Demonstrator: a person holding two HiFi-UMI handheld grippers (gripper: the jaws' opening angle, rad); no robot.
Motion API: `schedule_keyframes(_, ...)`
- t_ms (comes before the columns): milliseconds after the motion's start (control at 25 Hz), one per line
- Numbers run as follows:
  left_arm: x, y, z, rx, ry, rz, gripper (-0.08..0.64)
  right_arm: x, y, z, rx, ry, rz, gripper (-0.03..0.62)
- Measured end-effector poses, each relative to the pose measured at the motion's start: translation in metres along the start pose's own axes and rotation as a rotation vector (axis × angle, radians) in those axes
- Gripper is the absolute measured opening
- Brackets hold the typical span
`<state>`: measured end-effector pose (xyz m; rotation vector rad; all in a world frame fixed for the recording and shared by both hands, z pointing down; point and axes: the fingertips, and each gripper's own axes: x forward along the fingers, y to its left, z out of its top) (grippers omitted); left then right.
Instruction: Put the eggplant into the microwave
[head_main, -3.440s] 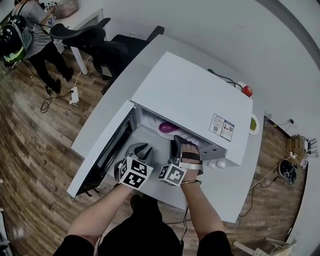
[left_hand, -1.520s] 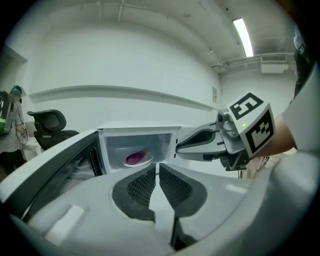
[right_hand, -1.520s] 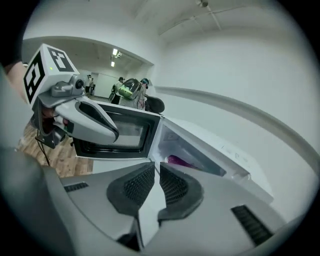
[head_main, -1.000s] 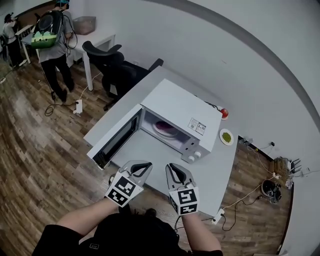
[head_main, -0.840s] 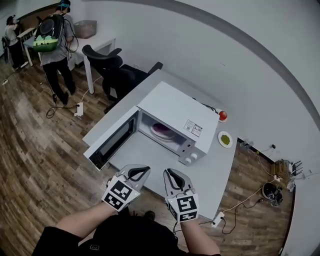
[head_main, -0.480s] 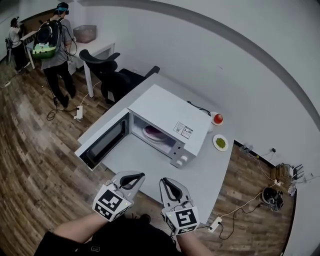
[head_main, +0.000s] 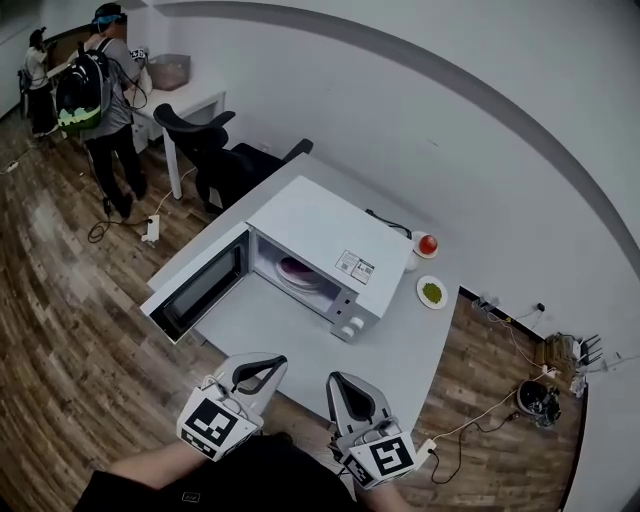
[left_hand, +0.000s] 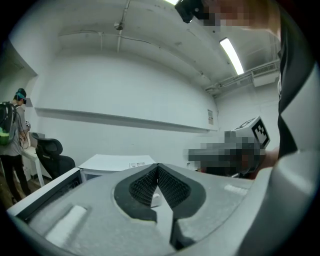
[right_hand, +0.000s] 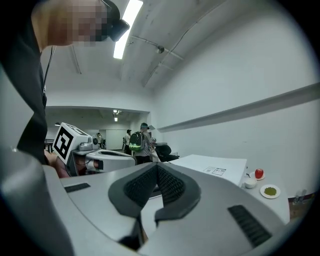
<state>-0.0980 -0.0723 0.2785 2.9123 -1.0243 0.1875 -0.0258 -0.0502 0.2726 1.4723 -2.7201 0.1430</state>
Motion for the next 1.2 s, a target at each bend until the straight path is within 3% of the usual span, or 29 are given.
schedule_keyframes(280, 0.016, 0.012, 0.012, 0.076, -0.007, 0.006, 0.009, 0.006, -0.002, 0.002, -0.014, -0.008, -0.008, 0.014)
schedule_keyframes(1200, 0.005, 0.018, 0.013, 0.076, 0.007, 0.017, 0.009, 0.012, -0.002, 0.009, -0.026, -0.025, -0.013, 0.014)
